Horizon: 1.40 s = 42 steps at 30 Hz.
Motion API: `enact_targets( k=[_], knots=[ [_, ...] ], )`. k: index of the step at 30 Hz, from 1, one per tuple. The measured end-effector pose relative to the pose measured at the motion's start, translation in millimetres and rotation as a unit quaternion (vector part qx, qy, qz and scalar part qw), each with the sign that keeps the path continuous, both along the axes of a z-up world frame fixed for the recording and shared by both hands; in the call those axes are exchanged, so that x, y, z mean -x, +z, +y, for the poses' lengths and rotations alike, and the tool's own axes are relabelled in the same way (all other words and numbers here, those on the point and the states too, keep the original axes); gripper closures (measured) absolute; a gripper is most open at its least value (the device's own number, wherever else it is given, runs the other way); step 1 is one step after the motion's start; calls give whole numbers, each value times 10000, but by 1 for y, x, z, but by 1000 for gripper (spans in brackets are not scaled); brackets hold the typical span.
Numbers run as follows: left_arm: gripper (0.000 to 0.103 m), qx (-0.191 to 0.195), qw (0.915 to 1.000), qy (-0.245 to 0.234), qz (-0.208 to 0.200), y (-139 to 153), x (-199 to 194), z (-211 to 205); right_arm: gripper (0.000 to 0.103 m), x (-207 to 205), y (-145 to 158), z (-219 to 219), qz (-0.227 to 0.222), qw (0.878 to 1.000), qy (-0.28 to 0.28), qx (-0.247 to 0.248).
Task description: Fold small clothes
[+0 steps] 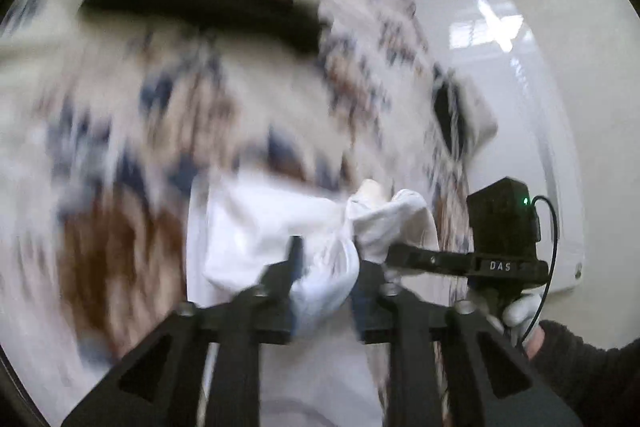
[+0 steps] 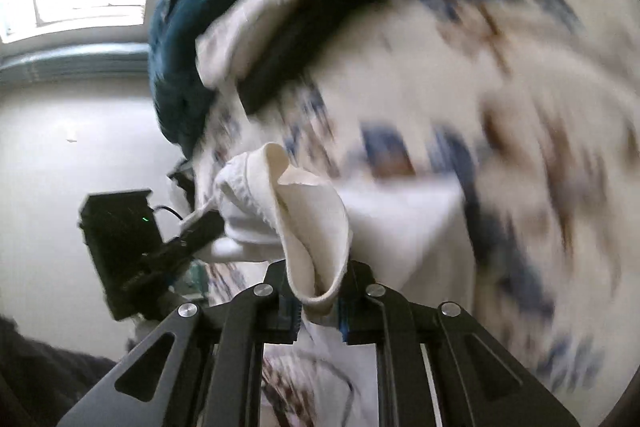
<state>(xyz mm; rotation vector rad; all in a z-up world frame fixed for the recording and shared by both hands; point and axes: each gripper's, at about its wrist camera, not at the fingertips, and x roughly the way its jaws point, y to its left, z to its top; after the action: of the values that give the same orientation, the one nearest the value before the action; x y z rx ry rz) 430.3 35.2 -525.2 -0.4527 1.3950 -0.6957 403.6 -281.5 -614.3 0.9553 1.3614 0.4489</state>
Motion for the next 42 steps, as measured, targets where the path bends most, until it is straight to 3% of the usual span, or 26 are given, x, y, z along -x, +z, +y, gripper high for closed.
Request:
enact_targets(
  k=[1, 2, 3, 5, 8, 9, 11, 13, 16, 19, 20, 22, 23, 25, 26, 27, 33, 37, 38, 40, 41, 42],
  knots=[
    [73, -125, 9998, -38, 120, -4, 15, 4, 79, 18, -5, 5, 162, 9998, 77, 28],
    [64, -282, 9992, -35, 275, -9, 29, 9, 69, 32, -11, 8, 300, 9994, 142, 65],
    [63, -347, 9983, 26, 468, -15, 45, 18, 55, 47, -16, 11, 442, 9986, 237, 173],
    [63, -472, 9953, 208, 824, -23, 64, 33, 48, 72, -22, 18, 702, 9956, 378, 483],
    [62, -626, 9909, 532, 1068, -23, 76, 48, 45, 90, -21, 21, 833, 9941, 434, 541],
    [57, -630, 9903, 651, 1052, -21, 76, 54, 44, 93, -19, 20, 842, 9942, 365, 562],
    [48, -630, 9895, 903, 936, -18, 66, 59, 44, 98, -18, 10, 867, 9946, 61, 575],
    [48, -642, 9889, 1032, 850, -23, 53, 57, 44, 94, -18, 3, 926, 9936, -371, 530],
    [48, -975, 9872, 1040, 717, -41, 35, 56, 44, 87, -27, 2, 1136, 9899, -578, 614],
    [48, -1002, 9840, 1103, 980, -69, 30, 50, 44, 79, -44, 16, 1436, 9846, -675, 738],
    [51, -983, 9836, 1096, 1038, -76, 31, 47, 44, 79, -52, 18, 1546, 9829, -692, 716],
    [79, -958, 9846, 1117, 944, -75, 36, 46, 44, 85, -66, 29, 1842, 9777, -698, 725],
    [97, -1003, 9852, 1067, 892, -71, 39, 44, 46, 88, -68, 33, 1888, 9770, -702, 699],
    [97, -962, 9861, 1098, 793, -60, 45, 44, 73, 93, -65, 39, 1857, 9773, -695, 748],
    [98, -885, 9858, 1177, 804, -55, 48, 45, 92, 95, -60, 42, 1812, 9774, -690, 839],
    [98, -746, 9844, 1327, 877, -50, 52, 50, 96, 96, -55, 43, 1759, 9774, -724, 920],
    [98, -559, 9767, 1651, 1252, -56, 65, 61, 99, 104, -25, 32, 1591, 9773, -856, 1106],
    [93, -692, 9760, 1525, 1390, -71, 65, 67, 98, 114, -33, 32, 1951, 9739, -409, 1089],
    [86, -614, 9749, 1530, 1497, -73, 64, 70, 94, 116, -37, 33, 2093, 9711, -395, 1073],
    [63, -537, 9730, 1599, 1576, -72, 66, 77, 74, 123, -44, 30, 2269, 9688, -656, 750],
    [47, -433, 9729, 1646, 1564, -70, 67, 80, 54, 129, -45, 25, 2271, 9684, -862, 566],
    [43, -331, 9724, 1715, 1546, -69, 69, 82, 45, 133, -46, 22, 2242, 9674, -1110, 388]
  ],
)
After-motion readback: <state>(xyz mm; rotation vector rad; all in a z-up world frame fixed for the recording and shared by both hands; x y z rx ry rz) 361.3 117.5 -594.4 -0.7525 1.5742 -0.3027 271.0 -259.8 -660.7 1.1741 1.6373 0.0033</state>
